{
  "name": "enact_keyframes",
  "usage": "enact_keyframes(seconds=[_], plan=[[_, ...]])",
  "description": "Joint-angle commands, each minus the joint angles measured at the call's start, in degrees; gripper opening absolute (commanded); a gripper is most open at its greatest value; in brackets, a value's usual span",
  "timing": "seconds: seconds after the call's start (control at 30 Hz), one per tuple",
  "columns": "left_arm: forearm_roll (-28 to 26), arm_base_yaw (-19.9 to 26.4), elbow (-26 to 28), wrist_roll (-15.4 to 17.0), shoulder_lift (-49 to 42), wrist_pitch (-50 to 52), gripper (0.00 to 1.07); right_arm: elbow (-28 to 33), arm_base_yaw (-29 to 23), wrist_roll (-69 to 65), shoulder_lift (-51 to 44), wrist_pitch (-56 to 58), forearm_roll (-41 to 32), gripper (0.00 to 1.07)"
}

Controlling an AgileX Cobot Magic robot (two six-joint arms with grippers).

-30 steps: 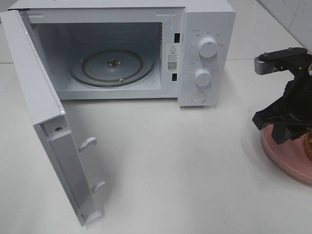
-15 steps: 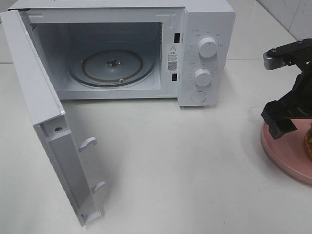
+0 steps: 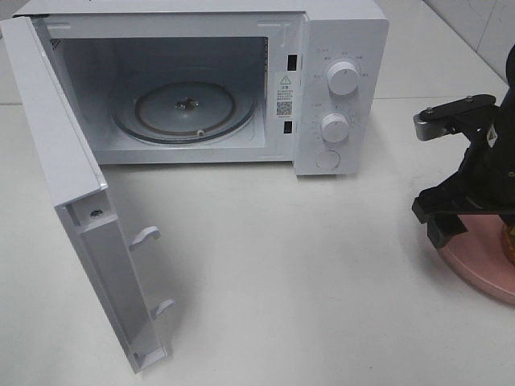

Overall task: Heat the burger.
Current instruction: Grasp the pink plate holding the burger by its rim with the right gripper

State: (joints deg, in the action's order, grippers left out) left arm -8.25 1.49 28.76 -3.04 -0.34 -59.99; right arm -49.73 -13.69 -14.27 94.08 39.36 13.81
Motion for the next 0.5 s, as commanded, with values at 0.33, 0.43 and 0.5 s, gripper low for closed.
enact_keyframes(seconds=[0.33,0.43,0.5], plan=[[-0.11,0.17,-0.11,-0.06,-1.38,0.57,0.98,-0.17,0.29,0.29,6.07,-4.81,-1.66,0.83],[-0.11,0.17,-0.11,-0.06,-1.38,0.57,0.98,-0.23,0.29,0.29,6.36,-4.93,-1.66,0.83],[-0.11,0.17,-0.11,-0.06,-1.38,0.57,0.98,-0.57,1.03,0.97,7.39,-5.61,-2.64,0.83]])
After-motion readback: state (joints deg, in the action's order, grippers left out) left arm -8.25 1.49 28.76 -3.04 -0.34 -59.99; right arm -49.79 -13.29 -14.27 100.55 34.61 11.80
